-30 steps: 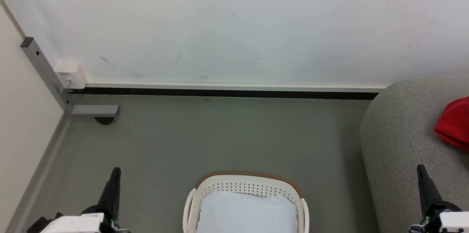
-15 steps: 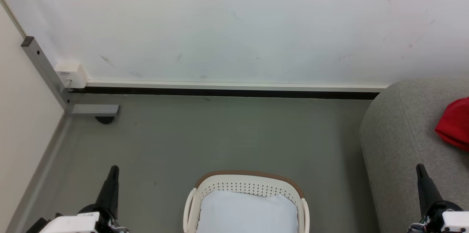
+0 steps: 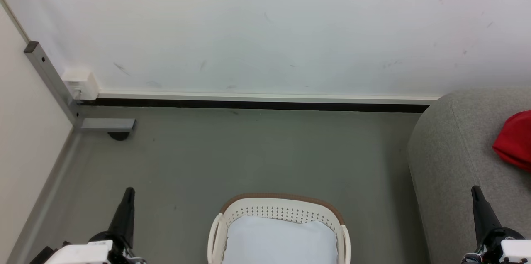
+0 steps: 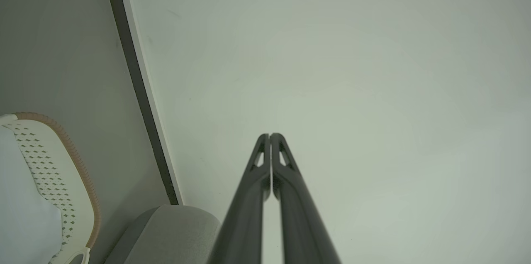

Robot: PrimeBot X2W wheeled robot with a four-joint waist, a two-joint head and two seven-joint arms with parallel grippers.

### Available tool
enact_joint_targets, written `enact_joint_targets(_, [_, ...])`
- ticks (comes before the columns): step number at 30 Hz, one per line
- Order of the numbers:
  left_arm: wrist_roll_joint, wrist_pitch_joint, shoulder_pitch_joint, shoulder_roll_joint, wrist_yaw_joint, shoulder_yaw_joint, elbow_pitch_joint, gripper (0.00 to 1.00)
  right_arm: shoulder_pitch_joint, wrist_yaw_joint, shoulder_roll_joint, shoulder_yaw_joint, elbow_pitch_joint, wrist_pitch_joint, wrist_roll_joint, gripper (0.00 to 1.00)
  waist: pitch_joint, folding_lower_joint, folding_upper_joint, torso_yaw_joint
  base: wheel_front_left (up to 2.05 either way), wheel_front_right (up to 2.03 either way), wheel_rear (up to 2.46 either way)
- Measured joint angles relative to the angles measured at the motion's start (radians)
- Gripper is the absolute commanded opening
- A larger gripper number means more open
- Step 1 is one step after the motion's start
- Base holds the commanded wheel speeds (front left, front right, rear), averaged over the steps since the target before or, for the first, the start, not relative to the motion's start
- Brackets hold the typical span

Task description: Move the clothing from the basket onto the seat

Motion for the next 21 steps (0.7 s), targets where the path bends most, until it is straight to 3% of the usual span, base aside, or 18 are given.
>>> enact_joint_targets(21, [0.0, 0.0, 0.0, 0.0, 0.0, 0.0, 0.0, 0.0, 0.0, 0.0, 0.001, -0.001, 0.0, 0.0, 0.0, 0.0, 0.0, 0.0, 0.0, 0.0, 0.0, 0.0, 0.0])
